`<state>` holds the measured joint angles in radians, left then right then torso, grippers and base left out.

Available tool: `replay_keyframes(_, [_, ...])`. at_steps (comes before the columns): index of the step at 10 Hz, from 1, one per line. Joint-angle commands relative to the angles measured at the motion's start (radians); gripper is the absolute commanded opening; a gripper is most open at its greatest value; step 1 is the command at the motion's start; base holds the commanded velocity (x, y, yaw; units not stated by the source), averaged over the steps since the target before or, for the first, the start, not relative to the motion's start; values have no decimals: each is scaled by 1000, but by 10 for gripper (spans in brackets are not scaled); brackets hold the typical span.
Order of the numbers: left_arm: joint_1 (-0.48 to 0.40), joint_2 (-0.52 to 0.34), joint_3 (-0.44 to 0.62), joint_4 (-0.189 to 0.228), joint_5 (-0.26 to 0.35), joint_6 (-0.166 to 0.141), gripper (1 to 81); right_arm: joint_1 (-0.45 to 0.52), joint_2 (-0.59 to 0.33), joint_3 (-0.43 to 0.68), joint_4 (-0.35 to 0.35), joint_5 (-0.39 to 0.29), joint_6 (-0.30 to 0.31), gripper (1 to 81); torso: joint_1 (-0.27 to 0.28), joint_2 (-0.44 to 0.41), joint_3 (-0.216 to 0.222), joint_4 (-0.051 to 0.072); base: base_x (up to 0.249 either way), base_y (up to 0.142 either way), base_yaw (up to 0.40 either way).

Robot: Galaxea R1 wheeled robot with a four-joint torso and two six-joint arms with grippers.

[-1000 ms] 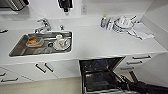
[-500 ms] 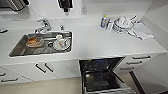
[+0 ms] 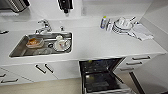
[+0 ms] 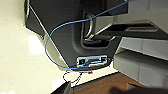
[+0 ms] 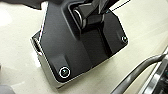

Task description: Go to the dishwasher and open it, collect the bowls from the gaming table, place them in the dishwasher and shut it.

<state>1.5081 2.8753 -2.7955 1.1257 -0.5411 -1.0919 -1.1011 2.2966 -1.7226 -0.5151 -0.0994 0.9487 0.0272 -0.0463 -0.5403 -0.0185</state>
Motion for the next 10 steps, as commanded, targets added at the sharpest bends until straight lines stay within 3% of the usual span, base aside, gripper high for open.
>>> replay_keyframes(1, [24, -19, -6, 18, 35, 9, 811, -118, 130, -167, -83, 55, -45, 811, 61, -95, 0, 0, 0, 0, 0])
replay_keyframes(5, [22, -22, -6, 26, 35, 7, 811, -184, 269, -337, -131, 55, -47, 811, 148, -236, 1, 0, 0, 0, 0])
replay_keyframes(10, [16, -23, -7, 23, 36, 7, 811, -218, 310, -391, -147, 55, -47, 811, 257, -411, 2, 0, 0, 0, 0])
